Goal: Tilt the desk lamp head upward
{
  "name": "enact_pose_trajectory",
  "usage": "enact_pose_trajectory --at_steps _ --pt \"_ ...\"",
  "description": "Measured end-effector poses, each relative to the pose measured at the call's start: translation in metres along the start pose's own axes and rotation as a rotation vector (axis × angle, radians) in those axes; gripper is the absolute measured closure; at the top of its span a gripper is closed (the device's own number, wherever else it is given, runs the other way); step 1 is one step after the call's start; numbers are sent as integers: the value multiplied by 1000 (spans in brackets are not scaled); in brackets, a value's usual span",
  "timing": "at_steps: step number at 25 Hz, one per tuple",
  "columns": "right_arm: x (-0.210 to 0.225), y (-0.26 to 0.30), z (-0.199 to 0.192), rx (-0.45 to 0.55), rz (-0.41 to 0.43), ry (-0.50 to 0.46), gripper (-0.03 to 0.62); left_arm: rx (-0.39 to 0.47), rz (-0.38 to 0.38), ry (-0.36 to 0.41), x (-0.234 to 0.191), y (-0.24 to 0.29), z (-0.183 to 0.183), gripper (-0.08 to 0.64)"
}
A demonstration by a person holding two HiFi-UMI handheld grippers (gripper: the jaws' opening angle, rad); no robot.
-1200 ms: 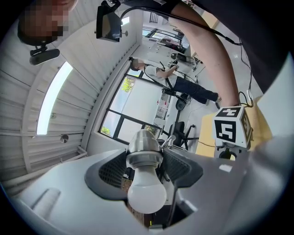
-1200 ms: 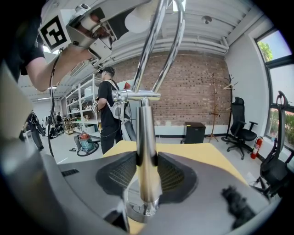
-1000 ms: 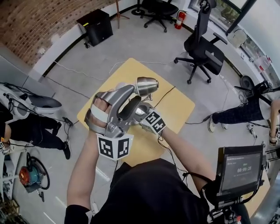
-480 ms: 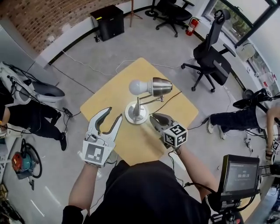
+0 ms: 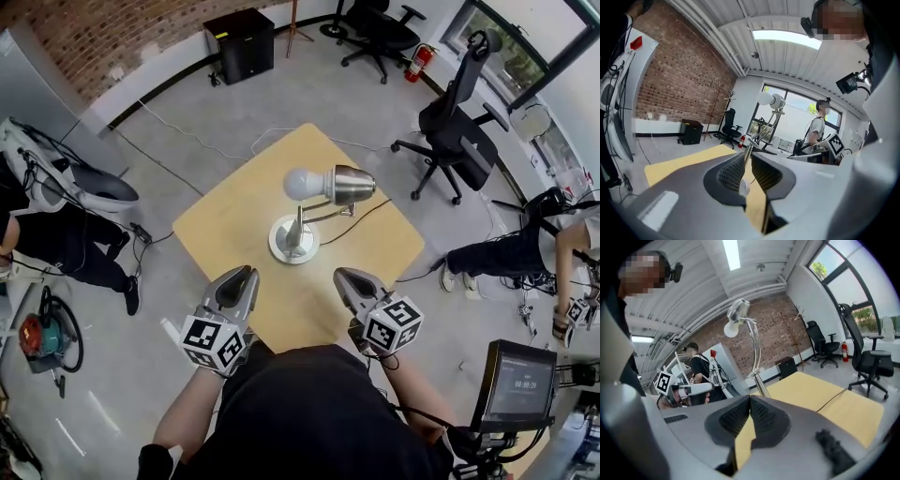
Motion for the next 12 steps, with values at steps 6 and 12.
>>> enact_pose_trajectory --at_steps 6,12 --pt "-17 1 17 71 0 -87 588 -4 -32 11 15 10 -2 508" --pt "-30 -13 39 167 -42 -212 588 -14 -29 30 19 1 1 508"
Point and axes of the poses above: the fingertips, and each gripper's own axes: y forward along the fingers, x to its right, z out of its top, the point moved 5 cm from there along -y, backward along the fingers, and after that the axes turned 3 degrees about y, right-handed, at the moved point
